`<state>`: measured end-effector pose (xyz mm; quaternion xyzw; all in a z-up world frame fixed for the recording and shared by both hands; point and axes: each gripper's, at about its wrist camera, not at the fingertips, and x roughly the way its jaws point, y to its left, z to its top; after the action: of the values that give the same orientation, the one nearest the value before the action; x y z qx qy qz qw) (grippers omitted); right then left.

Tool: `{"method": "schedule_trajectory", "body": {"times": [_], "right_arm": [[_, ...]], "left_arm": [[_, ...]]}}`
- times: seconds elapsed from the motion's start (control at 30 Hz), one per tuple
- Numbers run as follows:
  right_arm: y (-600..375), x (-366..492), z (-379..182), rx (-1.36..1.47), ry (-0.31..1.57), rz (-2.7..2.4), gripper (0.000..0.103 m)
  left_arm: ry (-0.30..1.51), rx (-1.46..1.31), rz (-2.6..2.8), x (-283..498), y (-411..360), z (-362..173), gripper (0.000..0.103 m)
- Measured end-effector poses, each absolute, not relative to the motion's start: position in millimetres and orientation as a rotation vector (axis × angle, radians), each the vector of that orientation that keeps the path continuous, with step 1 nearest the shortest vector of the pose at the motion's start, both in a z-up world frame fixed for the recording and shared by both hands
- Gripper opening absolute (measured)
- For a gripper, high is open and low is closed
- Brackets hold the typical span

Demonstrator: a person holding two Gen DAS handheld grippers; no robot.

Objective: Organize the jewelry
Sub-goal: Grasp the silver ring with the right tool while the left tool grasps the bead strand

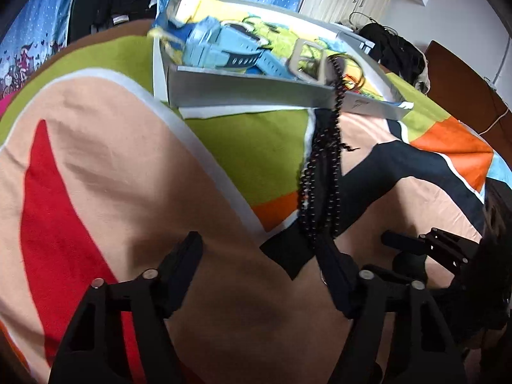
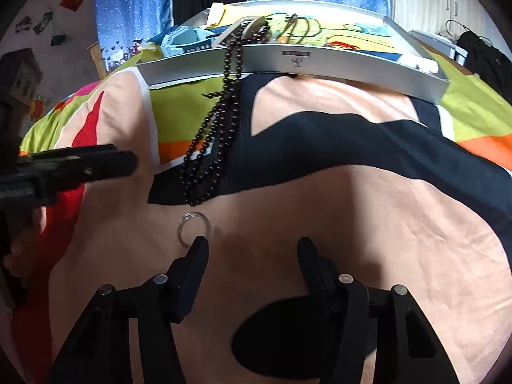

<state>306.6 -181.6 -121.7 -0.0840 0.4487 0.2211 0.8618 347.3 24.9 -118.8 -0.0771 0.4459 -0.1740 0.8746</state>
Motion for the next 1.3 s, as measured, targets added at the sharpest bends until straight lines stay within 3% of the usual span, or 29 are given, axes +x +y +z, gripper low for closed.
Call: {"method": "schedule_trajectory", "body": {"times": [0.23, 0.5, 0.8, 0.9, 1.07, 1.3], "right_arm": [[-163.2, 309.4, -131.4, -0.257, 0.943, 0.498, 0.051], [-149.2, 305.5, -139.1, -0.412, 0.919, 0.383, 0.045], [-174.3, 312.9, -130.9, -0.328, 0.914, 0.335, 0.029], [-184.7, 315.8, -129.4, -0.308, 0.915, 0.320, 0.020], [-204.6, 324.6, -130.3, -0.231, 0.929, 0.325, 0.005], [-228.9, 324.2, -120.4, -0.111, 0.924, 0.343, 0.003]], "left_arm": [[0.923, -0.225, -0.420, 354.2, 28.4, -120.4, 0.064], [0.957, -0.188, -0.468, 361.2, 8.8, -124.7, 0.048], [0.971, -0.145, -0.442, 381.5, -10.2, -133.2, 0.025], [1.006, -0.117, -0.432, 386.3, -16.2, -138.9, 0.003], [1.043, -0.175, -0.436, 386.9, -10.6, -141.1, 0.003], [1.078, -0.262, -0.419, 362.0, -1.4, -121.3, 0.003]]}}
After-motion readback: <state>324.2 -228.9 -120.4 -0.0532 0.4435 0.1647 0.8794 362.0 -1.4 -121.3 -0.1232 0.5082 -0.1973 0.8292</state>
